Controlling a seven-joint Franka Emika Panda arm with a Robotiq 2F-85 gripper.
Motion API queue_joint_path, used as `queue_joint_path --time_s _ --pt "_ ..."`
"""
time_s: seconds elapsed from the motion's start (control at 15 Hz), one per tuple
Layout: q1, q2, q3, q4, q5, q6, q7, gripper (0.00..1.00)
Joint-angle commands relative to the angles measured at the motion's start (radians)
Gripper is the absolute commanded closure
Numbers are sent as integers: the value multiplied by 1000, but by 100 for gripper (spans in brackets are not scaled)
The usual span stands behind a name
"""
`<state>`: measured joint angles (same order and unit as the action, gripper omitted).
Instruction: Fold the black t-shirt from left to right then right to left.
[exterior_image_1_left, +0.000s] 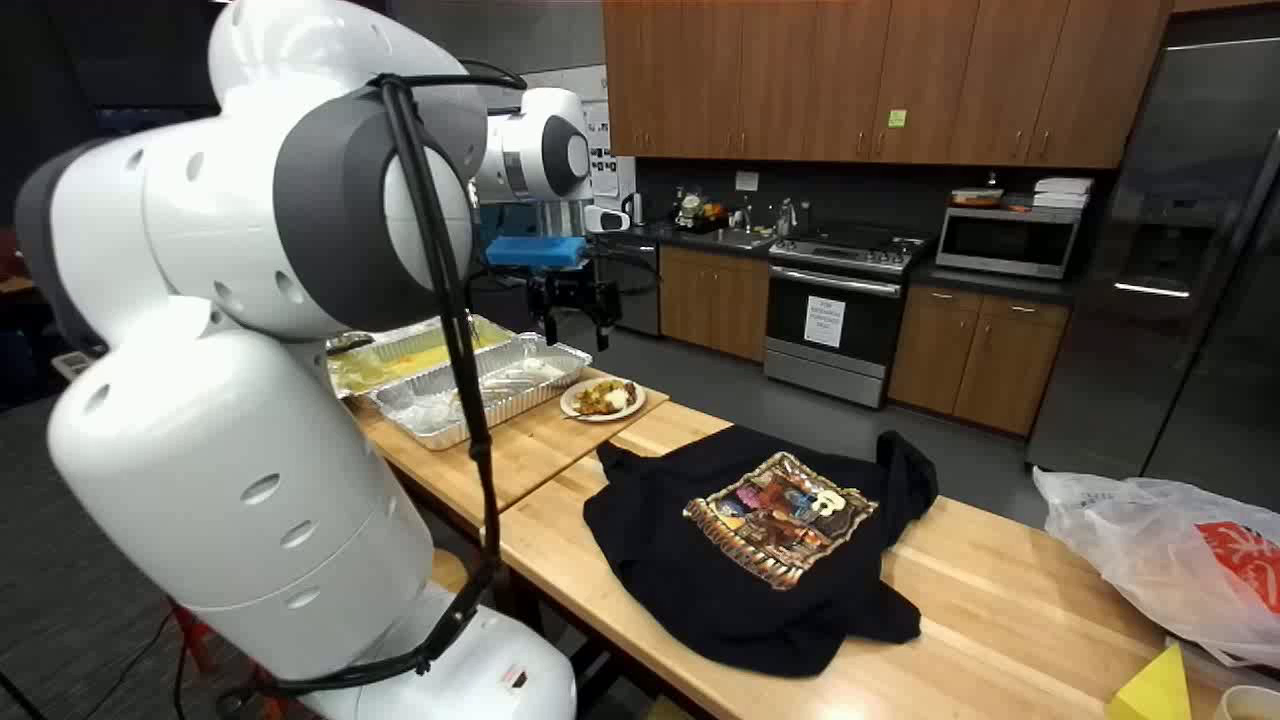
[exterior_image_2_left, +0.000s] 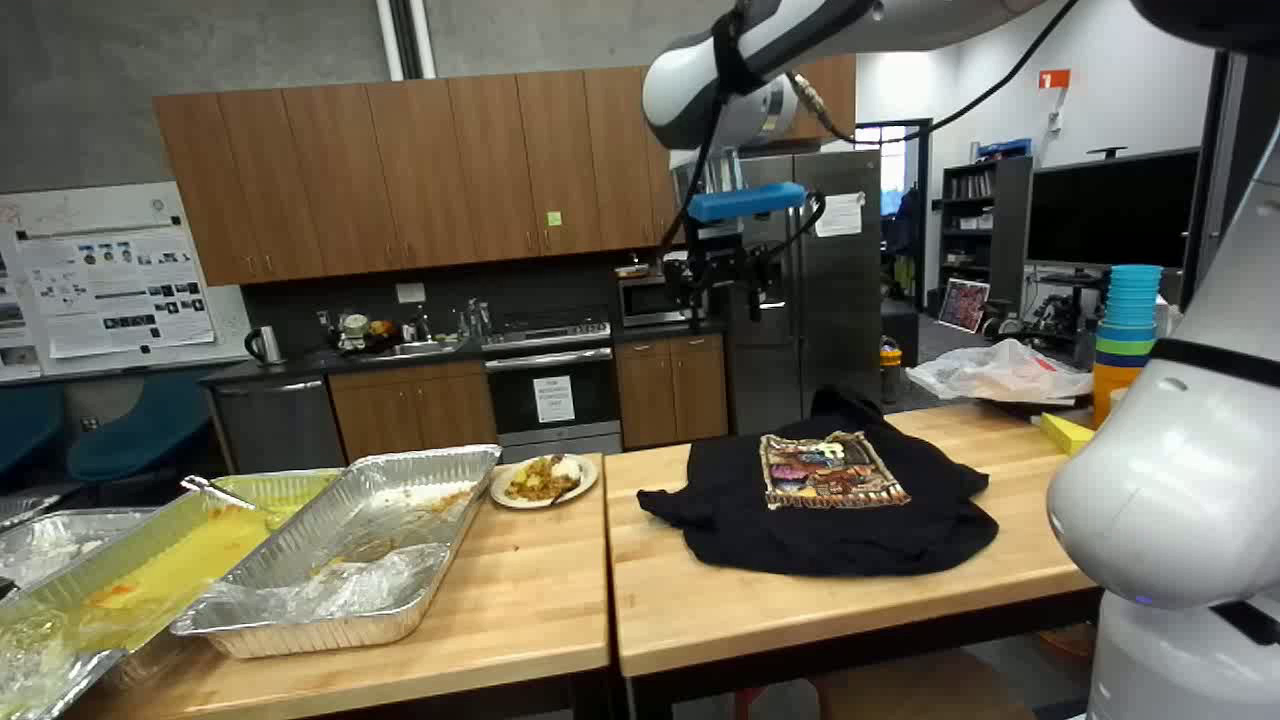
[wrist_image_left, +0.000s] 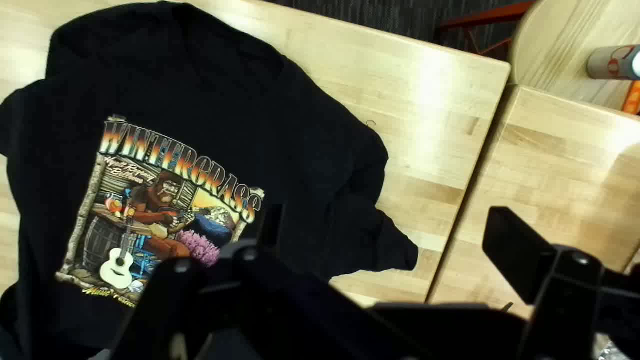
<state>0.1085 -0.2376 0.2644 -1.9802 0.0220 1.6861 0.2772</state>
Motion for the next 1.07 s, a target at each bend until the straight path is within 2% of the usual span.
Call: queue_joint_path --time_s 0.0,0.6,1.0 --pt "18 2 -16 3 -4 -2 4 0" --pt "18 2 -16 4 -4 -2 4 0" --pt "13 67 -20 68 -12 46 24 0"
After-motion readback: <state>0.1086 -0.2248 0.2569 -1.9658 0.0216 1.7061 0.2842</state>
